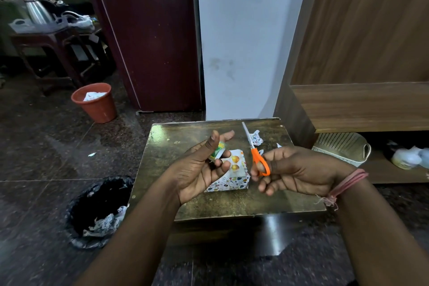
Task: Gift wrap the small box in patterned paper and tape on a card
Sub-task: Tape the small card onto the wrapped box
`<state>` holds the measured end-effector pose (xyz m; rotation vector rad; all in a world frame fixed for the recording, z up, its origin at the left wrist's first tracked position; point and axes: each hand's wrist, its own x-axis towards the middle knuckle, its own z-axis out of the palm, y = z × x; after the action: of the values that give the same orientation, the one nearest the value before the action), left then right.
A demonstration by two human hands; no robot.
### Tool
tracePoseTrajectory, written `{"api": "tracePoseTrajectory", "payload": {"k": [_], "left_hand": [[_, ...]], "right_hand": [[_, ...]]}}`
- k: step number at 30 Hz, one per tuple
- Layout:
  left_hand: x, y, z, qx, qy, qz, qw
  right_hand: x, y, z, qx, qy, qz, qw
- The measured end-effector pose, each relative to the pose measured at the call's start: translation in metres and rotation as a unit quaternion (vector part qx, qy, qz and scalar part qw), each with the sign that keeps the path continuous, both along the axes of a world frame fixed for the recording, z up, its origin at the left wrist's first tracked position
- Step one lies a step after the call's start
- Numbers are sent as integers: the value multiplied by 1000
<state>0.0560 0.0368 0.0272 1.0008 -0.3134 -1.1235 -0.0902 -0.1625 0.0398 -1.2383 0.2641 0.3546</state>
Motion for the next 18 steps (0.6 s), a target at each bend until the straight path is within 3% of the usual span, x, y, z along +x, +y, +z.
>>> {"api": "tracePoseTrajectory", "payload": {"k": [2, 3, 4, 6, 8, 9, 11, 14, 18], "left_hand": [[-2, -1, 1, -5, -6, 9, 1000], [-3, -2, 1, -7, -8, 12, 1000], [-4, -2, 0, -9, -11, 16, 1000], [-5, -3, -1, -9, -20, 24, 999], [-7, -4, -1, -10, -28, 30, 999], [-8, -5, -2, -11, -31, 33, 999], [-10, -6, -1, -10, -37, 39, 998], [-11, -7, 0, -7, -50, 45, 998], [-12, -8, 1, -4, -58, 45, 997]], "right_hand": [[2, -5, -8, -68, 30, -89, 993], [5, -7, -16, -154, 53, -123, 979], [8, -8, -24, -278, 88, -130, 948], [13, -5, -34, -509, 166, -96, 839], [15, 4, -41, -629, 194, -90, 747], [17, 6, -46, -655, 191, -105, 723], [21, 7, -54, -679, 165, -122, 705], [30, 5, -74, -643, 156, -143, 736], [29, 22, -54, -673, 176, -138, 705]]}}
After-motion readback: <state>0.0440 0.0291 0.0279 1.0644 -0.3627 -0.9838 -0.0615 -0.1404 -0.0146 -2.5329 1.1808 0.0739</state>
